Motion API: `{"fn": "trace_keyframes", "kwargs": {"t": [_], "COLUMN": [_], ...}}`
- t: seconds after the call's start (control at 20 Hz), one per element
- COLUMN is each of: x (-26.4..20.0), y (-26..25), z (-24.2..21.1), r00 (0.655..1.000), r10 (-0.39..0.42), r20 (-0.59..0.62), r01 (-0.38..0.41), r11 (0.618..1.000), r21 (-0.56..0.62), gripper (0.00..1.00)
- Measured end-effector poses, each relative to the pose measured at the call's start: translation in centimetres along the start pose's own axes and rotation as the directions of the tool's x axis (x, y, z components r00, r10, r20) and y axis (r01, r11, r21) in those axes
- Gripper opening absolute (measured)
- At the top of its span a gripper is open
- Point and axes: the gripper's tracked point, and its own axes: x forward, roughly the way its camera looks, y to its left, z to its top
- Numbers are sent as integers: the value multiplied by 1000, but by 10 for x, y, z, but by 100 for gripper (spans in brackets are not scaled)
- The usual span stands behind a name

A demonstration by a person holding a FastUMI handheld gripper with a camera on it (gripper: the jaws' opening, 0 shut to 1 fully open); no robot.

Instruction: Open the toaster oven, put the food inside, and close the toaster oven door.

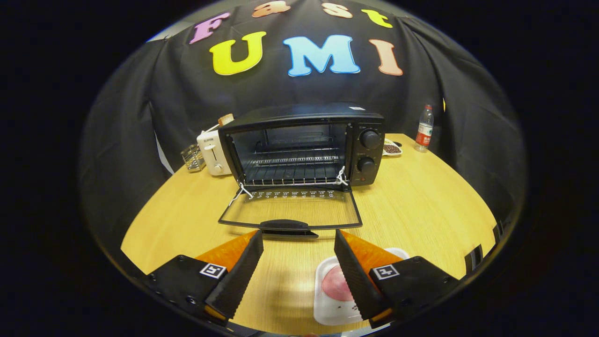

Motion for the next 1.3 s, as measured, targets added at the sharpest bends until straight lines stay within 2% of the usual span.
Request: {"fn": "trace_keyframes", "kwargs": {"t": [0.25, 0.45, 0.75, 1.1, 1.3], "x": [-32, -39, -28, -11, -7], "y": [-29, -56, -96, -133, -147], "z": [4, 5, -12, -53, -72], "r00": [997, 987, 948, 847, 789], "r10": [35, 64, 95, 172, 196], "r20": [-68, -148, -305, -503, -582], "r01": [-35, -63, -97, -110, -114], "r11": [999, 998, 995, 982, 978], "r21": [5, 10, 7, 150, 174], "gripper": [98, 99, 97, 98, 98]}}
